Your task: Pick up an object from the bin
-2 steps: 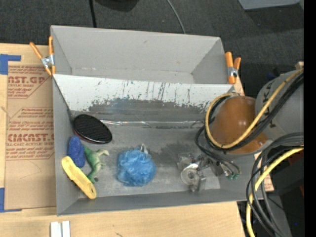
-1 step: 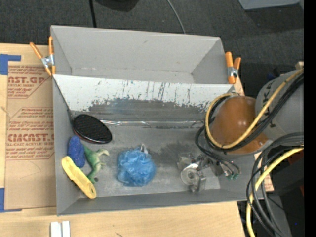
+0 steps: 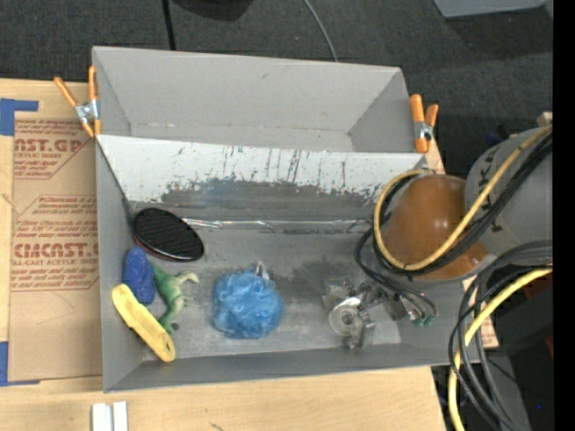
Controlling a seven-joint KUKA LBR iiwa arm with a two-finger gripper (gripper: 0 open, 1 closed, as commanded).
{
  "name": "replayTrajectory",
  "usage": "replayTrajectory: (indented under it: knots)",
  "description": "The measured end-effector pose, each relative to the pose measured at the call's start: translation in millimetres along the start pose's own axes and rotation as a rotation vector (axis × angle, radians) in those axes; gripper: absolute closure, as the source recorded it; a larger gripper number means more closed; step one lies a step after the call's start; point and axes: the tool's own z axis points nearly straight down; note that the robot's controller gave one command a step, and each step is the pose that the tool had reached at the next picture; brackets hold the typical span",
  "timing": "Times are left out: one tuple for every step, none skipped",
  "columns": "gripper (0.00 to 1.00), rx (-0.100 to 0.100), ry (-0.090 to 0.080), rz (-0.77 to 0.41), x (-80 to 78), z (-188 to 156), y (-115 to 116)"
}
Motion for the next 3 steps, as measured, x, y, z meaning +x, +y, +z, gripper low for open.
replayTrajectory:
  knots:
    - [1.0, 0.0, 0.0, 0.0, 0.0, 0.0, 0.0]
    - [1.0, 0.0, 0.0, 0.0, -0.1, 0.0, 0.0]
    - [1.0, 0.0, -0.001, 0.0, -0.1, 0.0, 0.0]
